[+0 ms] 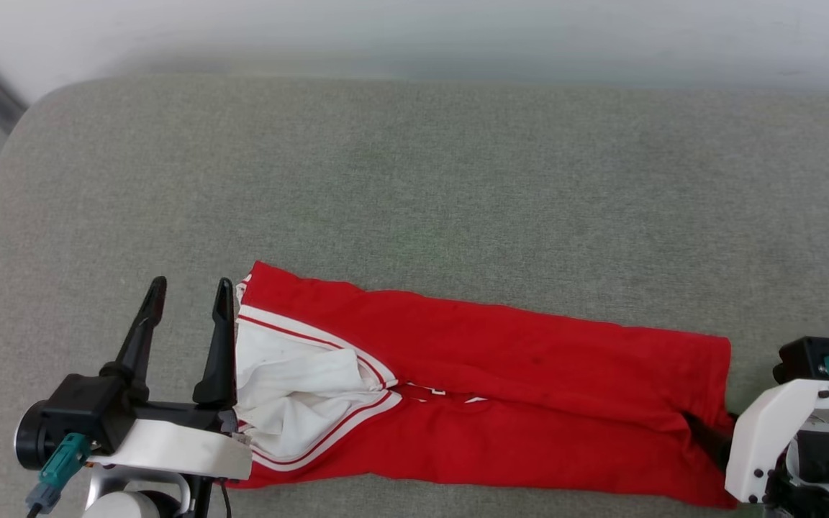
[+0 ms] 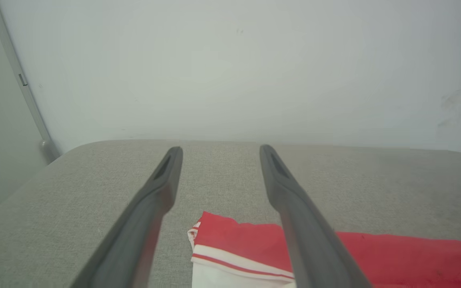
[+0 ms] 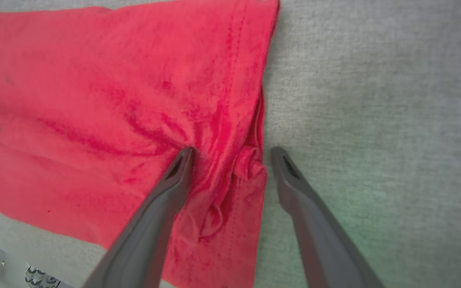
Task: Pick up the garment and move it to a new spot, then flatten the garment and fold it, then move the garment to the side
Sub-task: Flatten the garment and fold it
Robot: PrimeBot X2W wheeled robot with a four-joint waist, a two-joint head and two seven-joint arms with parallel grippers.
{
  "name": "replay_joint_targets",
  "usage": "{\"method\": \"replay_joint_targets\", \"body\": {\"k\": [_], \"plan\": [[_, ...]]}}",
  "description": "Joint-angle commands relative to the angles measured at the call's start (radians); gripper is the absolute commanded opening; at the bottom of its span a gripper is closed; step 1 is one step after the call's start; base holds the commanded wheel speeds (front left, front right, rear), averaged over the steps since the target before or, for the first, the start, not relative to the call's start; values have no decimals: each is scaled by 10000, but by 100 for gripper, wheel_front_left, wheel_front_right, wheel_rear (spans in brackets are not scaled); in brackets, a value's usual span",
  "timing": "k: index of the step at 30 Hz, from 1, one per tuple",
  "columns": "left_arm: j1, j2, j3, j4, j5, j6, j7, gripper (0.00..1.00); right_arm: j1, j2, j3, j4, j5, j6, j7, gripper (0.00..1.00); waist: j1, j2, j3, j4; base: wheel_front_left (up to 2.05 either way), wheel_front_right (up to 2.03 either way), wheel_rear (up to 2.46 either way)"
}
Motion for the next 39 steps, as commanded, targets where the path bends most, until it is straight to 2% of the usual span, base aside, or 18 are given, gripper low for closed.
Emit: {"method": "replay_joint_targets", "body": {"k": [1, 2, 3, 4, 10, 18, 22, 29, 33, 36, 39], "plan": [[-69, -102, 36, 94, 94, -77, -17, 100, -10, 202, 218, 393, 96, -4, 182, 100, 0, -1, 150, 127, 0, 0, 0], [-71, -117, 27, 167, 136, -84, -18, 100, -32, 288, 273, 509, 159, -2, 232, 100, 0, -1, 174, 136, 0, 0, 0], [-111, -150, 45, 197, 166, -111, -18, 100, -57, 310, 349, 606, 173, 0, 297, 44, 0, -1, 191, 136, 0, 0, 0], [-134, -150, 67, 262, 192, -139, -18, 100, -103, 312, 408, 664, 189, 1, 295, 0, 0, -1, 199, 129, 0, 0, 0], [-75, -119, 89, 557, 345, -229, -18, 100, -427, 55, 603, 433, 125, 7, 72, 0, 0, -1, -4, -34, 0, 0, 0], [208, 5, 3, 663, 486, 12, 147, 100, -703, -484, 609, -42, 54, -3, -41, 0, 0, -1, -587, -390, 0, 0, 0], [276, 34, -37, 590, 530, 83, 194, 100, -622, -873, -37, -127, -14, -5, 86, 0, 0, -1, -743, -548, 0, 0, 0], [385, 58, -117, 472, 582, 162, 232, 100, -362, -1129, -2101, -451, -187, -4, 635, 0, 0, -1, -832, -746, 0, 0, 0], [447, 60, -148, 436, 539, 197, 261, 100, -492, -556, -2704, -606, 450, -4, 1324, 0, 0, -1, -817, -851, 0, 0, 0], [426, 74, -184, 445, 520, 177, 271, 100, -702, 332, -2904, -707, 1810, -2, 2429, 0, 0, -1, -826, -874, 0, 0, 0], [293, 68, -262, 437, 542, 101, 304, 100, -704, 923, -3004, -893, 2953, -2, 3421, 0, 0, -1, -812, -779, 0, 0, 0]]}}
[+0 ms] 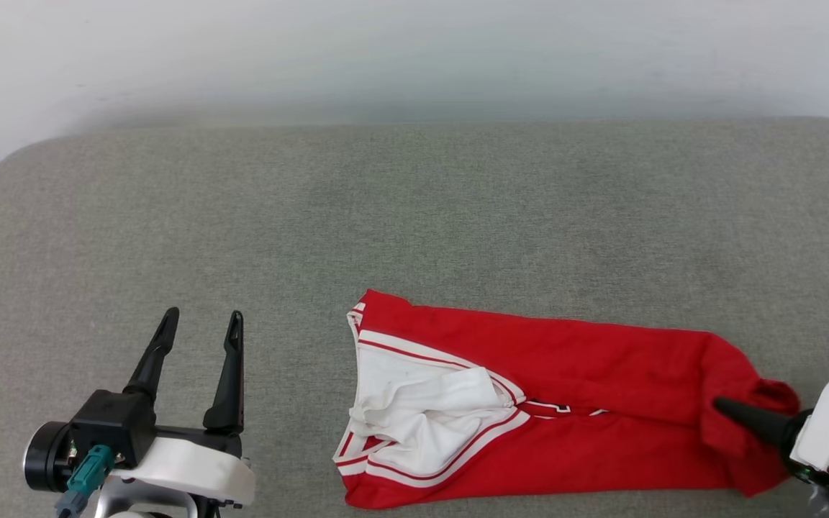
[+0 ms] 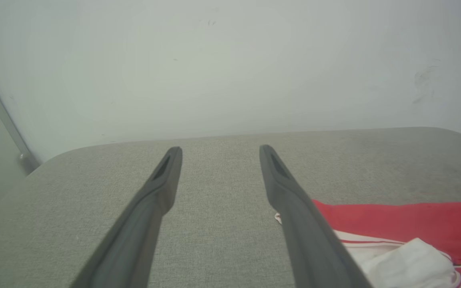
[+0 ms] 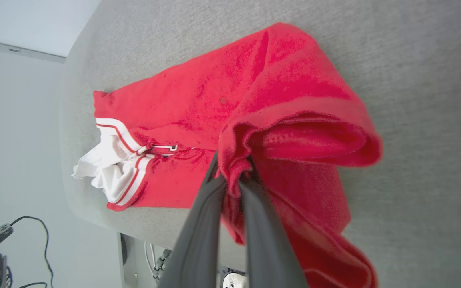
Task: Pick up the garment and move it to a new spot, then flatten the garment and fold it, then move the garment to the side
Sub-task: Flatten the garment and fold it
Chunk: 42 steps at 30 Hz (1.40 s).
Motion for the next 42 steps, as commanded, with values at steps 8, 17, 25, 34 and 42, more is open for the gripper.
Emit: {"method": "replay_joint_targets", "body": {"k": [8, 17, 25, 34, 42], "plan": [[-277, -20, -219, 107, 27, -211, 12, 100, -169, 704, 258, 220, 3137, 0, 1259, 0, -1, 0, 74, 492, 0, 0, 0], [-613, -196, -471, 335, 9, -478, -64, 100, -744, 702, 3019, 1470, 5937, 0, -139, 0, -1, 0, 374, 1093, 0, 0, 0], [-1000, -343, -563, 512, 17, -687, -147, 100, -1881, 698, 5439, 2288, 6496, 0, -1739, 0, -1, 0, 883, 1354, 0, 0, 0], [-1263, -525, -497, 841, 5, -894, -248, 100, -2470, 691, 6486, 3310, 5319, 0, -3188, 100, -1, 0, 1207, 1414, 0, 0, 0], [-1242, -495, -379, 987, 91, -933, -282, 100, -2636, 222, 7671, 2017, 4220, 0, -4502, 100, -1, 0, 1002, 1037, 0, 0, 0]]}}
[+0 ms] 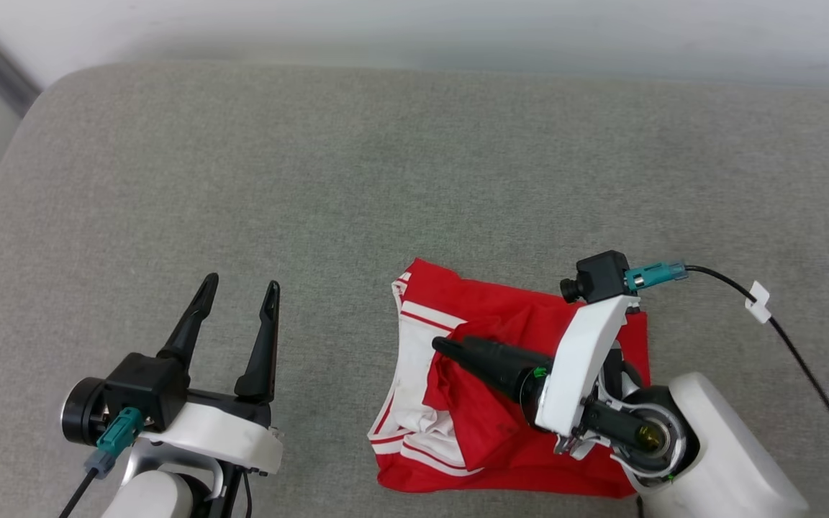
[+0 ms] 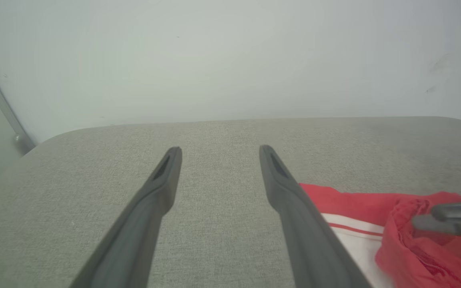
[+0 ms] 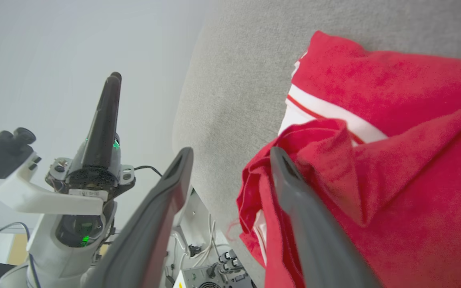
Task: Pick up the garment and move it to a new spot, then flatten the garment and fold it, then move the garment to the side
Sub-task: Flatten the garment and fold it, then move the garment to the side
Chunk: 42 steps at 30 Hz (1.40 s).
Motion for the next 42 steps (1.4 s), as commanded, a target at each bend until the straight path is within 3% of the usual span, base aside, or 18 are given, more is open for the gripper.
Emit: {"method": "replay_joint_targets", "body": {"k": [1, 7, 12, 18, 22, 28, 42], "plan": [[-50, 21, 47, 15, 68, -15, -46, 100, -98, -313, 354, -281, -537, 0, -388, 100, -1, 0, -140, -142, 0, 0, 0], [212, 1, 149, 54, 20, 158, -57, 100, 202, -1378, 251, -409, -3878, 0, -2965, 100, -1, 0, -518, -475, 0, 0, 0], [501, 7, 296, 5, -40, 373, -58, 100, 1006, -1577, -1670, -441, -6546, 0, -4442, 100, -1, 0, -792, -808, 0, 0, 0], [850, 48, 573, -21, -182, 557, -66, 100, 2222, -1130, -4042, -1562, -8391, 0, -5542, 100, -1, 0, -1115, -1158, 0, 0, 0], [1225, 133, 723, 34, -185, 695, -73, 100, 3196, -486, -4592, -2984, -9226, 0, -6002, 100, -1, 0, -1581, -1375, 0, 0, 0], [1719, 157, 618, 172, -103, 788, -73, 100, 4238, -36, -4415, -4026, -9680, 0, -5763, 100, -1, 0, -2134, -1466, 0, 0, 0], [1712, 138, 662, 316, -183, 712, -79, 100, 5073, 306, -4382, -4970, -9712, 0, -5053, 100, -1, 0, -2231, -1435, 0, 0, 0]]}}
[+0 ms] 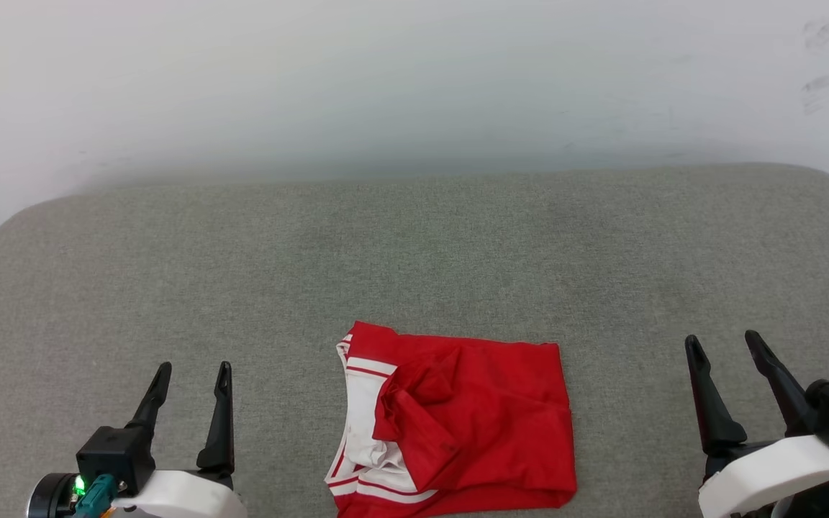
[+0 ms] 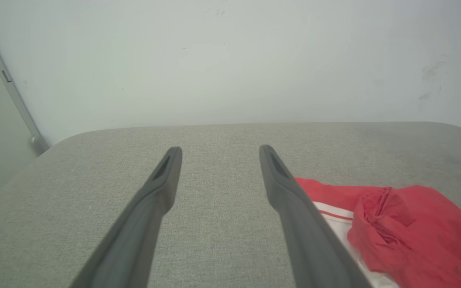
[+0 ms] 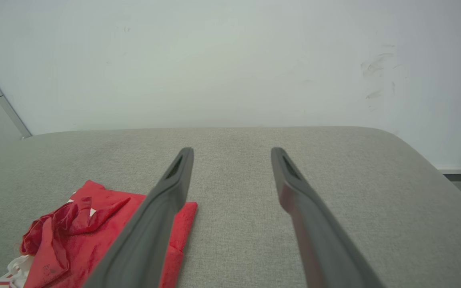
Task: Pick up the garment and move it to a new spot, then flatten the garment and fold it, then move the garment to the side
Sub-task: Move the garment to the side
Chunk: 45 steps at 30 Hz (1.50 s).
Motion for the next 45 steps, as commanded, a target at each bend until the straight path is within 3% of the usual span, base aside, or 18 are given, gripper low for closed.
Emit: {"method": "replay_joint_targets", "body": {"k": [1, 6, 11, 15, 20, 35, 36, 38, 45], "plan": [[-133, -27, 69, -3, -54, 2, -61, 100, 66, 59, -14, -109, 52, 0, 44, 100, 2, 0, 55, 3, 0, 0, 0], [-198, -111, 122, -66, -17, 2, -63, 100, 113, 77, -346, -132, 504, 0, 304, 100, 2, 0, 169, 99, 0, 0, 0], [-554, -258, 173, -392, 205, -75, -53, 100, -66, 34, -1243, 199, 2108, 0, 1161, 100, 2, 0, 610, 434, 0, 0, 0], [-923, -508, 322, -660, 405, -174, -46, 100, -263, -847, -1705, 912, 3139, 0, 2360, 100, 2, 0, 1081, 855, 0, 0, 0], [-1272, -884, 532, -843, 640, -440, -45, 100, -332, -1515, -1349, 1799, 4586, 0, 3926, 100, 2, 0, 1662, 1409, 0, 0, 0], [-1882, -1842, 1221, -456, 1259, -1466, -47, 100, -1706, -1025, 730, 3823, 7046, -11, 5605, 100, 2, 0, 2817, 2089, 0, 0, 0], [-1899, -1890, 1273, -421, 1299, -1516, -46, 100, -1740, -1027, 805, 3903, 7085, -12, 5622, 49, 2, 0, 2829, 2090, 0, 0, 0], [-1895, -1968, 1366, -356, 1383, -1601, -47, 100, -1835, -1069, 958, 3958, 7148, -12, 5532, 0, 2, 0, 2816, 2075, 0, 0, 0], [-1554, -2085, 1630, -54, 1662, -1811, -47, 100, -2135, -1596, 1418, 3713, 6843, -3, 4923, 0, 2, 0, 2173, 1779, 0, 0, 0]]}}
